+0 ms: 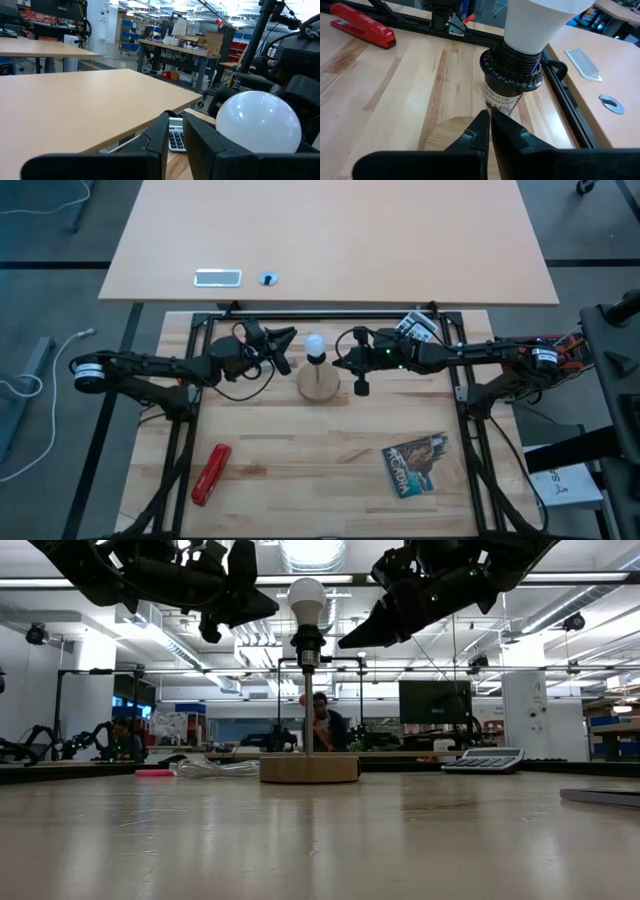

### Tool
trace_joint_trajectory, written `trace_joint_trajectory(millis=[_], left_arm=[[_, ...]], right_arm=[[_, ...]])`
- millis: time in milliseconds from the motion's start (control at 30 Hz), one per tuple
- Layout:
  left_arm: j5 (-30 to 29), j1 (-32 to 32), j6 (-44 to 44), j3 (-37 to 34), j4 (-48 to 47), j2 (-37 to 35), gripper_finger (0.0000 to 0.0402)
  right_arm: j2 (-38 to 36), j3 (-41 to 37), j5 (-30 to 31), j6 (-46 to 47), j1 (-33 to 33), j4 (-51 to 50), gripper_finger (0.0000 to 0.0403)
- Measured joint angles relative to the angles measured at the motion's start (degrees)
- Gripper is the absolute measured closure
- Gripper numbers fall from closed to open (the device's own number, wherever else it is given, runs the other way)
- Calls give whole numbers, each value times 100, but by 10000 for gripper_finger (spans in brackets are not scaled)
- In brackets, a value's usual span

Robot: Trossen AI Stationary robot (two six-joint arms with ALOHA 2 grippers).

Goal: Screw lightbulb
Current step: Insert the lightbulb into the lamp

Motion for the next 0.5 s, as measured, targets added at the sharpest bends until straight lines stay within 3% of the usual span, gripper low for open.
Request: trace_joint_trajectory(millis=[500], left_arm=[[-43, -2, -289, 0, 37, 0, 354]], right_arm=[[0, 0, -2, -359, 0, -34, 390]])
